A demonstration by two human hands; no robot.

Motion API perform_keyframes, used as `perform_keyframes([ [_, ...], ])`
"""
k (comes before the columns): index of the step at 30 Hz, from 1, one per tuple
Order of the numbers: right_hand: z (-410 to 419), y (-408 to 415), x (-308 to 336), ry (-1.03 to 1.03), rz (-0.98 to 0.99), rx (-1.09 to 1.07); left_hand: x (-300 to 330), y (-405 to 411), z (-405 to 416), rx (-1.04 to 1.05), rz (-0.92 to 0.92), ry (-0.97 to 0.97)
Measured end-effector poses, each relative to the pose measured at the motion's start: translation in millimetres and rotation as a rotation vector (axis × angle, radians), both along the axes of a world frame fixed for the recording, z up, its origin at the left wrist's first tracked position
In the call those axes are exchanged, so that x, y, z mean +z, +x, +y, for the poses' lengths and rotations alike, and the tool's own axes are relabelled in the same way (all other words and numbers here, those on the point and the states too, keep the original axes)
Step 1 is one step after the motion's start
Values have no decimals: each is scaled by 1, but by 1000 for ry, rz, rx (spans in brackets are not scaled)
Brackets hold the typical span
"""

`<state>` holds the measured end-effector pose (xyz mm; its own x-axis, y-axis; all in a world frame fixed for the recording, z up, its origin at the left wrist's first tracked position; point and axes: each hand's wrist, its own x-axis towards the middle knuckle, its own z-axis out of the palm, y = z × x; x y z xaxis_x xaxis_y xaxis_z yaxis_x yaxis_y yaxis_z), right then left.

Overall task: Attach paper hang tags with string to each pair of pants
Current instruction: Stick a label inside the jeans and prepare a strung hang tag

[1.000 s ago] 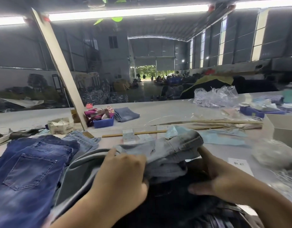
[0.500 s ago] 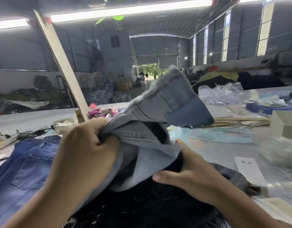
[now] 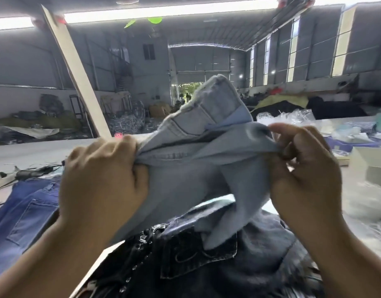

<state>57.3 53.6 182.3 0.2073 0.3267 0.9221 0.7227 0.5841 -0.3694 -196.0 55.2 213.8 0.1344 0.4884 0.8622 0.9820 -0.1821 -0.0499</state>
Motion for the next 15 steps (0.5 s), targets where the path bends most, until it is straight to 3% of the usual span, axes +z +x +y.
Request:
perform_keyframes([
  [2, 1, 9, -2, -34, -54, 14, -8, 2, -2, -125, 28, -127],
  [6, -3, 21, -37, -294, -90, 137, -18, 3, -8, -330, 46, -662],
  [8, -12, 20, -58, -472, -82, 235, -20, 11, -16, -390, 79, -828],
  [11, -24, 11, -79, -671, -109, 195, -23, 32, -21, -424, 60, -842],
  [15, -28, 15, -69, -566, -148, 276, -32, 54, -22, -526, -20, -760],
])
